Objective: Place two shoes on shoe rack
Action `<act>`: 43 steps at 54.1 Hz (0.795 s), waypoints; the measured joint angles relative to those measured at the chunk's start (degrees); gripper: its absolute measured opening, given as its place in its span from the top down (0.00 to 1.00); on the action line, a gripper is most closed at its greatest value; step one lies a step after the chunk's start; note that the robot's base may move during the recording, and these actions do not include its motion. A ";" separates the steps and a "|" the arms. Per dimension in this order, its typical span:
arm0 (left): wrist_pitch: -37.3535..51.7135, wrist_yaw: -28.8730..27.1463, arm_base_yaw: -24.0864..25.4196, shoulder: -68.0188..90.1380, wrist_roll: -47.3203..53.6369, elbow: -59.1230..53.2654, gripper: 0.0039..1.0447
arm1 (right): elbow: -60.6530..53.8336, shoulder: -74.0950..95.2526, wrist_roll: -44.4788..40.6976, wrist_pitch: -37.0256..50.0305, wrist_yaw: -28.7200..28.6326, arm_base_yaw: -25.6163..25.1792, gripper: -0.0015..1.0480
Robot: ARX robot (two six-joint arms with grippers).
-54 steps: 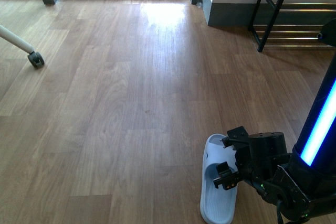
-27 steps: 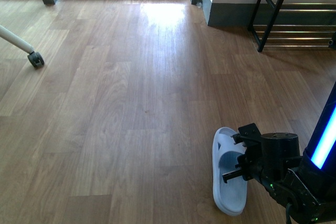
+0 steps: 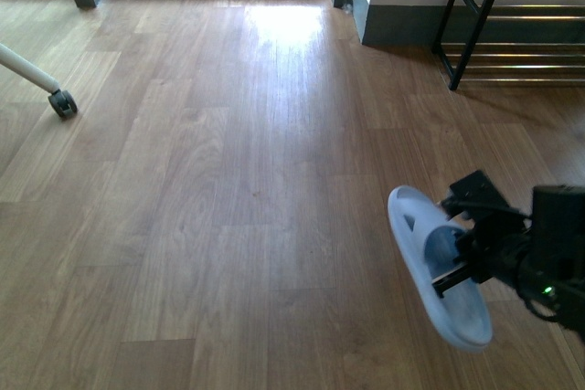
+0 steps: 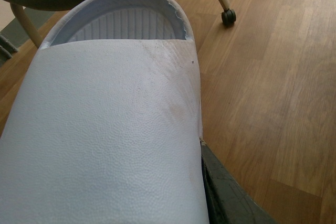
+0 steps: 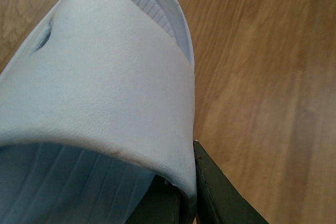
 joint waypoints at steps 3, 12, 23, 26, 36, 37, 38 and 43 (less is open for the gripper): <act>0.00 0.00 0.00 0.00 0.00 0.00 0.98 | -4.94 -7.69 -1.20 -1.81 -1.75 -1.01 0.98; 0.00 0.00 0.00 0.00 -0.02 0.00 0.98 | -18.75 -31.71 -3.74 -10.67 -7.65 -3.72 0.98; 0.00 0.00 0.00 0.00 -0.02 0.00 0.98 | -25.62 -56.96 -4.24 -21.64 -13.33 -6.91 0.98; 0.00 0.00 0.00 0.00 -0.02 0.00 0.98 | -26.05 -63.60 -3.96 -25.24 -15.15 -7.96 0.98; 0.00 0.00 0.00 0.00 0.00 0.00 0.98 | -26.25 -84.61 -1.51 -38.40 -21.97 -12.00 0.98; 0.00 0.00 0.00 0.00 -0.02 0.00 0.98 | -26.25 -87.65 -1.05 -40.50 -22.99 -12.68 0.98; 0.00 0.00 0.00 0.00 0.00 0.00 0.98 | -26.25 -89.11 -0.81 -41.57 -23.52 -13.00 0.98; 0.00 0.00 0.00 0.00 0.00 0.00 0.98 | -26.25 -98.82 0.96 -48.83 -27.69 -15.54 0.98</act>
